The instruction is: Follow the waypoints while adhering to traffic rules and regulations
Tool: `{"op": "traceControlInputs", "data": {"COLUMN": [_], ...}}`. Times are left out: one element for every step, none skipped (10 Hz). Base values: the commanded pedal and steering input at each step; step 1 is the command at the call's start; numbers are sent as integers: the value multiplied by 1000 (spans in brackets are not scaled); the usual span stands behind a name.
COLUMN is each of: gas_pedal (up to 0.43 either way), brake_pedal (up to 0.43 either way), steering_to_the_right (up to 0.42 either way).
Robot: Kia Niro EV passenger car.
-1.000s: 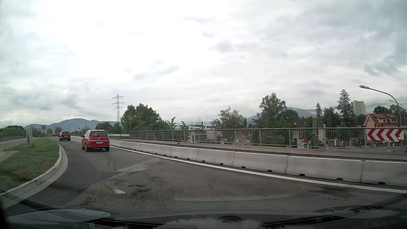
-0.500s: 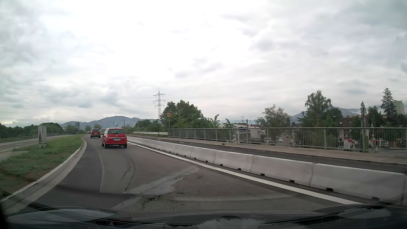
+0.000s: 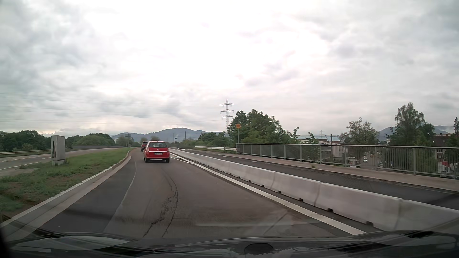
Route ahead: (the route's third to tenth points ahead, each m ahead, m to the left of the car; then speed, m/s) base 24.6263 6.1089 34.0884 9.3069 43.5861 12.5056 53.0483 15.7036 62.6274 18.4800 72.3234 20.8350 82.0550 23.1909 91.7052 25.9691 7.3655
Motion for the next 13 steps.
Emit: {"op": "traceControlInputs", "data": {"gas_pedal": [130,138,138,138,138,138,138,138,138,138,138,138,138], "brake_pedal": [0,0,0,0,0,0,0,0,0,0,0,0,0], "steering_to_the_right": [-180,-171,-160,-151,-143,-132,-119,-111,-98,-91,-83,-70,-58]}}
